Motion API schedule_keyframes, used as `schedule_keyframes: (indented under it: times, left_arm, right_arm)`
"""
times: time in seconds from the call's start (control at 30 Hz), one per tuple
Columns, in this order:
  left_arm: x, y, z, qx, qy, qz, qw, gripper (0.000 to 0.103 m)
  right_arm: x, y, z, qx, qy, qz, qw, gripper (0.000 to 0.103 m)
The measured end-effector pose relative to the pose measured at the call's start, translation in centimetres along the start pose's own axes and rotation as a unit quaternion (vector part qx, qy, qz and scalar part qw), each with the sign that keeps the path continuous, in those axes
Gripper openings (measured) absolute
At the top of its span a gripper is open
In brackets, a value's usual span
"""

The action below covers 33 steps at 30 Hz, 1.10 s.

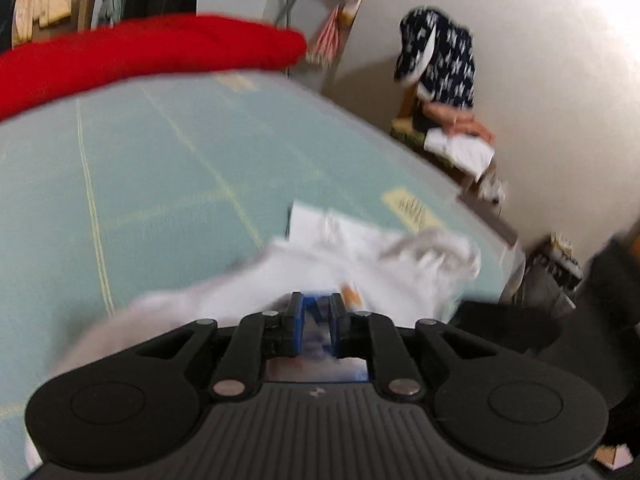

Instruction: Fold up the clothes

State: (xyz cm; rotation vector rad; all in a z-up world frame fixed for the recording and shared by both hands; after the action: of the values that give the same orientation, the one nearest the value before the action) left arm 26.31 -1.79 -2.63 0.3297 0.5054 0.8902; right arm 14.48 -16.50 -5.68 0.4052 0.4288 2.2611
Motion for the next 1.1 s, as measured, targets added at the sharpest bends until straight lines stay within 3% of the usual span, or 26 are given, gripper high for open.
schedule_keyframes:
  times: [0.17, 0.3, 0.4, 0.67, 0.73, 0.83, 1.07, 1.1]
  left_arm:
    - [0.6, 2.2, -4.5, 0.050, 0.029, -0.003, 0.9983, 0.010]
    - [1.6, 3.1, -6.0, 0.051, 0.074, -0.004, 0.9959, 0.010]
    - [1.7, 3.3, -6.1, 0.047, 0.083, -0.007, 0.9954, 0.011]
    - [1.9, 4.9, -5.8, 0.039, 0.069, -0.002, 0.9968, 0.012]
    - [2.4, 6.5, -5.4, 0.027, 0.062, 0.017, 0.9976, 0.015]
    - [4.5, 8.2, -5.0, 0.013, 0.065, 0.060, 0.9960, 0.027]
    - [10.8, 11.6, -4.6, -0.013, 0.089, 0.171, 0.9811, 0.038]
    - [11.6, 11.2, -4.9, -0.007, 0.096, 0.173, 0.9801, 0.038]
  right_arm:
    - [-1.6, 3.4, 2.0, -0.026, 0.001, -0.003, 1.000, 0.103]
    - [-4.4, 4.3, 4.6, -0.055, -0.021, -0.012, 0.998, 0.100]
    - [-7.4, 2.4, 6.3, -0.061, -0.046, -0.012, 0.997, 0.093]
    - [-9.8, -1.5, 4.8, -0.008, -0.099, 0.075, 0.992, 0.086]
    - [-8.6, -1.0, 4.6, -0.010, -0.076, 0.086, 0.993, 0.086]
    - [-7.3, 0.4, 4.8, -0.015, -0.045, 0.085, 0.995, 0.086]
    - [-6.0, 1.2, 4.8, -0.006, -0.010, 0.065, 0.998, 0.085]
    - [-6.0, 1.2, 4.8, -0.005, -0.010, 0.063, 0.998, 0.085]
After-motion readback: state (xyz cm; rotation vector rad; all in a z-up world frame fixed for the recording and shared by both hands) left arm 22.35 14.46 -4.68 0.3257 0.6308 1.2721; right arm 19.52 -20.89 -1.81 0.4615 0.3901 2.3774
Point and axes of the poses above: each gripper's, at about its wrist camera, not at the fingertips, and y roughly against the way its jaws point, x to its left, z to its top, the point moved 1 cm from there along -y, roughly the way its jaws point, and after that the axes turned 15 degrees about -x, right-handed, at the moved point
